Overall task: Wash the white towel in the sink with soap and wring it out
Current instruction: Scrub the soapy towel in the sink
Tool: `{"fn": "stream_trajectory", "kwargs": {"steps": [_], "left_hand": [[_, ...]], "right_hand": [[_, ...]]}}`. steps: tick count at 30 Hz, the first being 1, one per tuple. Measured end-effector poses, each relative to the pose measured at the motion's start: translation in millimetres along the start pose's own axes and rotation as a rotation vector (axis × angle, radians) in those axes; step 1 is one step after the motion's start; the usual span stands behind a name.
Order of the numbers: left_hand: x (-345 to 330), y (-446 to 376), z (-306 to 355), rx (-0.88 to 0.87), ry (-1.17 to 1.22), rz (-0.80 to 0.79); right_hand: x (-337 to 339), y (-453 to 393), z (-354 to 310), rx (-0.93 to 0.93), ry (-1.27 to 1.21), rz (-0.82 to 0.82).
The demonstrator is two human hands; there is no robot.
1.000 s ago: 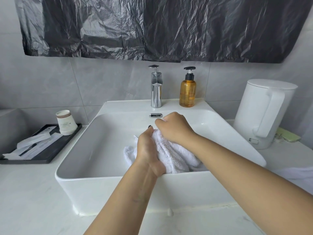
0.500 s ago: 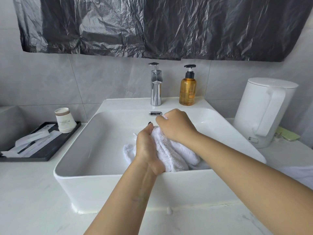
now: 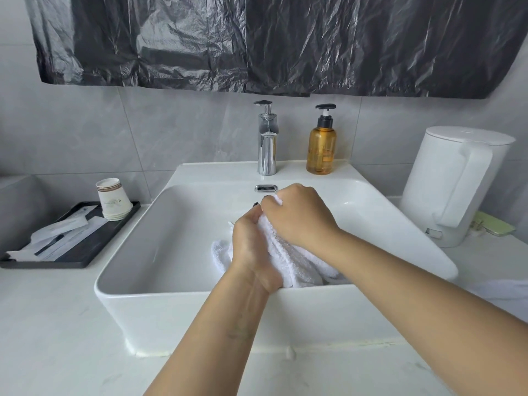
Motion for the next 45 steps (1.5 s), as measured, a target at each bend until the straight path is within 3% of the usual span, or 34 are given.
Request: {"fn": "stream_trajectory", "kwargs": {"steps": [4, 9, 12, 17, 23, 27, 30, 32, 36, 39, 45], "left_hand": [[7.2, 2.7, -0.5, 0.007, -0.020, 0.089], [24.9, 0.1, -0.5, 0.015, 0.044, 0.240], [21.5, -1.1, -2.7, 0.031, 0.020, 0.197], [8.7, -1.3, -2.0, 0.001, -0.063, 0.098], [8.5, 2.4, 13.2, -0.050, -0.288, 0.143], [-6.0, 3.1, 67.9, -0.285, -0.451, 0.194], [-31.0, 7.3, 101.2, -0.443, -0.618, 0.187], [-41.8, 7.8, 115.6, -0.506, -0.757, 0.196], [-31.7, 24.5, 147.4, -0.660, -0.980, 0.393], [-21.8, 30.1, 150.0, -0.731, -1.140, 0.395], [-19.7, 17.4, 134.4, -0.833, -1.288, 0.254]], "right_hand": [[-8.1, -8.9, 18.6, -0.101, -0.089, -0.006], [-8.1, 22.5, -5.4, 0.026, -0.011, -0.032], [-0.3, 31.5, -17.5, 0.108, 0.034, 0.007], [0.7, -0.3, 13.2, 0.029, -0.128, 0.084], [-19.0, -17.7, 37.5, -0.076, -0.301, -0.156], [-30.2, 4.5, 49.7, -0.296, -0.592, -0.538], [-26.5, 16.2, 51.7, -0.323, -0.705, -0.623], [-16.5, 10.6, 53.0, -0.316, -0.763, -0.519], [31.2, -17.7, 53.5, -0.216, -0.788, -0.095], [73.0, -30.6, 46.5, -0.183, -0.748, 0.147], [112.7, -48.2, 33.5, -0.134, -0.785, 0.322]]}}
Point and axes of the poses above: each hand's wrist, its own y-axis away from the middle knuckle, its own x-axis out of the back of the hand, z = x × y, the point moved 10 cm from there along -y, towards the middle knuckle, and after that the axes turned 4 degrees about z, right-handed, at the moved point
